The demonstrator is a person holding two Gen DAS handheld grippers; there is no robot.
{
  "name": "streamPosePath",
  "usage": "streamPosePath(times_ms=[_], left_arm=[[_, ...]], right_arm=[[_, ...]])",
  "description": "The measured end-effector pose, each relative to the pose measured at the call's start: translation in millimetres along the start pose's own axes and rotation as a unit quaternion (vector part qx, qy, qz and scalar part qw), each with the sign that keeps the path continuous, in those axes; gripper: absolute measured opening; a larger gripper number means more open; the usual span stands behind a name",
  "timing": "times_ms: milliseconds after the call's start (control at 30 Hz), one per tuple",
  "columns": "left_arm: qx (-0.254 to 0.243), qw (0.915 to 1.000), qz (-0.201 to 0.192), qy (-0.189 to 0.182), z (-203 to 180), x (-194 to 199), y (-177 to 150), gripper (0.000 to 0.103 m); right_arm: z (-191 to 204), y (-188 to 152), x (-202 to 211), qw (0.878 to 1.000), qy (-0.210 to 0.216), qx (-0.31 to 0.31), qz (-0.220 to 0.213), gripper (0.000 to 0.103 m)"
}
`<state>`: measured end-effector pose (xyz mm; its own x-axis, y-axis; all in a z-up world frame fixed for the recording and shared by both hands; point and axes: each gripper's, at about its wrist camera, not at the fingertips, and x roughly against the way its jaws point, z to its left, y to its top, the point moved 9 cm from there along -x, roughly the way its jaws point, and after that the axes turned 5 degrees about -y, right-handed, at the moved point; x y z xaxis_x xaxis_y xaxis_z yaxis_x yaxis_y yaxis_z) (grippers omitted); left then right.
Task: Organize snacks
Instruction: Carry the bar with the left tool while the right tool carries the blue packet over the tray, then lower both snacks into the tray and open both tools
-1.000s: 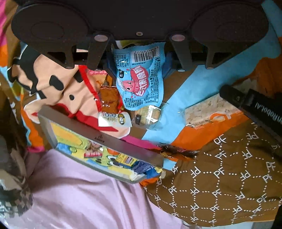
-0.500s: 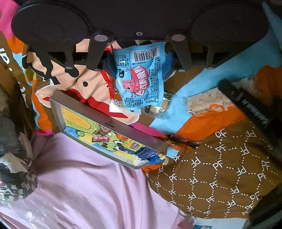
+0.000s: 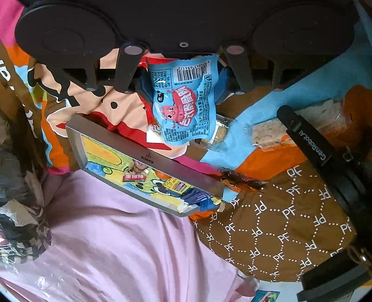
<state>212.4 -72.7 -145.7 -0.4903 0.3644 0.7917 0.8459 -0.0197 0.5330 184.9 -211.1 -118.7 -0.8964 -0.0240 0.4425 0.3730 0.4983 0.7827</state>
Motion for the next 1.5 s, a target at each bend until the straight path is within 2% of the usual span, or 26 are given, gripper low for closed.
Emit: streamPosePath(times_ms=[200, 367, 567, 700, 800, 967, 1100, 1267, 1500], left_arm=[[0.006, 0.9991, -0.043, 0.001, -3.4, 15.2, 13.6, 0.036], [0.005, 0.9972, -0.075, 0.004, -7.8, 25.3, 37.2, 0.036], [-0.006, 0.9941, -0.108, 0.014, -11.9, 32.4, 78.1, 0.036], [-0.017, 0.9898, -0.140, 0.019, -11.8, 37.1, 117.6, 0.036], [-0.020, 0.9855, -0.167, 0.018, -9.9, 35.5, 151.4, 0.036], [-0.012, 0.9817, -0.190, 0.014, -6.2, 15.4, 203.7, 0.036], [-0.007, 0.9825, -0.186, 0.008, -7.4, -15.9, 229.6, 0.036], [-0.022, 0.9836, -0.179, 0.007, -10.1, -50.8, 236.4, 0.036], [-0.011, 0.9837, -0.179, 0.012, -4.0, -79.7, 241.5, 0.036]], right_arm=[[-2.7, 9.2, 1.3, 1.000, -0.003, -0.004, -0.017, 0.056], [-16.5, 23.4, -3.3, 1.000, -0.007, -0.009, -0.028, 0.056], [-44.3, 48.3, -25.1, 0.999, -0.011, -0.011, -0.033, 0.057], [-79.9, 68.6, -50.8, 0.999, -0.024, -0.038, -0.030, 0.057], [-99.4, 83.1, -73.1, 0.998, -0.038, -0.029, -0.031, 0.057], [-124.1, 99.6, -122.3, 0.998, -0.053, -0.042, -0.011, 0.057], [-141.1, 91.7, -157.9, 0.994, -0.065, -0.083, 0.014, 0.057], [-148.9, 76.9, -187.0, 0.993, -0.072, -0.091, 0.030, 0.057], [-148.2, 66.9, -204.3, 0.991, -0.064, -0.114, 0.040, 0.059]])
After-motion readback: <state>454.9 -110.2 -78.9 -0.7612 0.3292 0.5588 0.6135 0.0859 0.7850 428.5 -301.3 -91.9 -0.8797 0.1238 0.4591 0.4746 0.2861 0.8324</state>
